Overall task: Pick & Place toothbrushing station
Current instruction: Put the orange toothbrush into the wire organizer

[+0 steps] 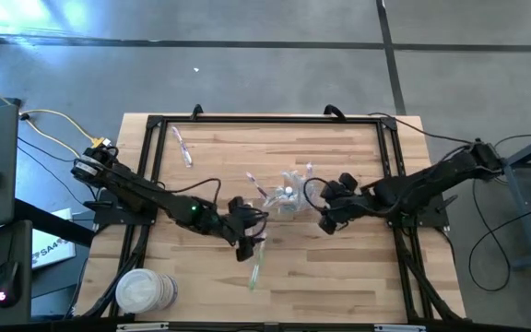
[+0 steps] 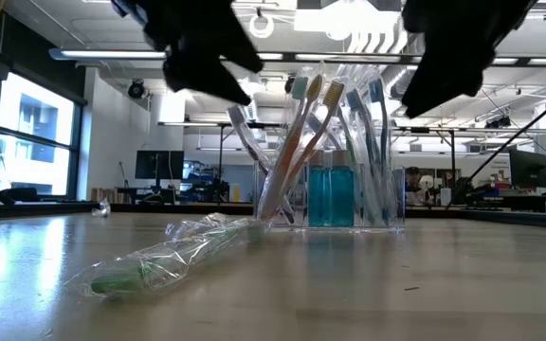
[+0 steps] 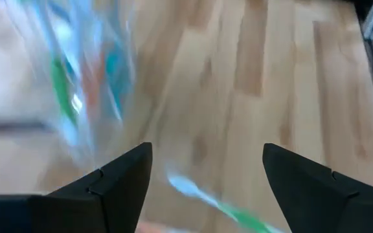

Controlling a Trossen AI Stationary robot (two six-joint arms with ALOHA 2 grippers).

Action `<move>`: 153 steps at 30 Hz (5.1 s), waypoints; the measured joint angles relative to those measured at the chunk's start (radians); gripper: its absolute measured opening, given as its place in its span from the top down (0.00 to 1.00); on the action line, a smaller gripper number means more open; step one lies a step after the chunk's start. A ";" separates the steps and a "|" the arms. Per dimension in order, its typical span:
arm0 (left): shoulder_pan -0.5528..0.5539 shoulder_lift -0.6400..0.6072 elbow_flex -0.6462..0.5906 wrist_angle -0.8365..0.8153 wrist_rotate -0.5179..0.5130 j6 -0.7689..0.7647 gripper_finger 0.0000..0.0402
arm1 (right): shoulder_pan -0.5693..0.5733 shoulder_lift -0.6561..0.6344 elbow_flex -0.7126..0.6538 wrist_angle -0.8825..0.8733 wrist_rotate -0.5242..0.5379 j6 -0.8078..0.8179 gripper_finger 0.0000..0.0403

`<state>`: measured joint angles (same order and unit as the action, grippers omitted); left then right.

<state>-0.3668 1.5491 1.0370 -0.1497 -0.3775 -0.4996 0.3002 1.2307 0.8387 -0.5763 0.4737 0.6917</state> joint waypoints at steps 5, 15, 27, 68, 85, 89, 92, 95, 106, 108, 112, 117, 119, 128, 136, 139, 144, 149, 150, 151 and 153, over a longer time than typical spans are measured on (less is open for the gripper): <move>-0.001 0.004 -0.001 -0.136 0.082 -0.190 0.27 | 0.080 -0.057 0.000 -0.005 -0.062 0.057 0.54; 0.059 0.048 0.000 -0.244 0.072 -0.538 0.27 | 0.239 -0.056 0.000 0.046 0.004 0.101 0.56; 0.152 0.185 -0.001 -0.259 0.164 -0.632 0.27 | 0.277 -0.045 0.000 0.050 0.052 0.098 0.57; 0.006 0.140 -0.007 -0.565 0.135 -0.678 0.98 | 0.331 -0.045 -0.031 0.051 0.124 0.119 0.57; -0.246 -0.009 0.137 -0.548 -0.673 -0.514 0.98 | 0.330 -0.045 -0.040 0.065 0.142 0.124 0.57; -0.276 -0.009 0.108 -0.493 -0.913 -0.510 0.98 | 0.330 -0.045 -0.040 0.065 0.144 0.118 0.57; -0.275 -0.009 0.046 -0.417 -0.996 -0.510 0.98 | 0.330 -0.045 -0.040 0.064 0.158 0.116 0.57; -0.275 -0.009 -0.024 -0.337 -1.061 -0.515 0.98 | 0.330 -0.045 -0.040 0.065 0.180 0.109 0.57; -0.249 -0.009 0.003 -0.124 -0.939 -0.031 0.98 | 0.330 -0.045 -0.040 0.066 0.201 0.097 0.57; -0.230 -0.009 0.019 0.019 -0.859 0.170 0.98 | 0.330 -0.045 -0.040 0.068 0.201 0.097 0.57; -0.171 -0.009 0.021 0.316 -0.660 0.516 0.98 | 0.330 -0.045 -0.040 0.070 0.201 0.097 0.57; -0.075 -0.009 0.022 0.492 -0.413 0.678 0.98 | 0.337 -0.045 -0.040 0.072 0.201 0.097 0.57; -0.026 -0.010 0.015 0.502 -0.326 0.671 0.98 | 0.343 -0.045 -0.040 0.071 0.201 0.097 0.57; 0.135 -0.016 -0.146 0.685 -0.084 0.578 0.98 | 0.354 -0.045 -0.040 0.066 0.209 0.097 0.57; 0.184 -0.043 -0.391 1.079 0.044 0.545 0.98 | 0.354 -0.045 -0.039 0.065 0.263 0.090 0.57; 0.209 -0.027 -0.472 1.292 0.096 0.534 0.98 | 0.354 -0.045 -0.039 0.068 0.266 0.090 0.57; 0.242 0.042 -0.518 1.429 0.139 0.468 0.98 | 0.354 -0.045 -0.039 0.077 0.265 0.090 0.57; 0.242 0.121 -0.510 1.530 0.142 0.481 0.98 | 0.354 -0.045 -0.039 0.081 0.265 0.090 0.57; 0.242 0.126 -0.510 1.554 0.148 0.502 0.98 | 0.354 -0.045 -0.039 0.081 0.264 0.090 0.57; 0.243 0.129 -0.510 1.572 0.151 0.524 0.98 | 0.354 -0.045 -0.039 0.082 0.262 0.090 0.57; 0.243 0.130 -0.510 1.581 0.151 0.552 0.98 | 0.354 -0.045 -0.039 0.081 0.261 0.090 0.57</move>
<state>-0.1239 1.6792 0.5274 1.4309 -0.2264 0.0522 0.6544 1.1854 0.7994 -0.4950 0.7345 0.7818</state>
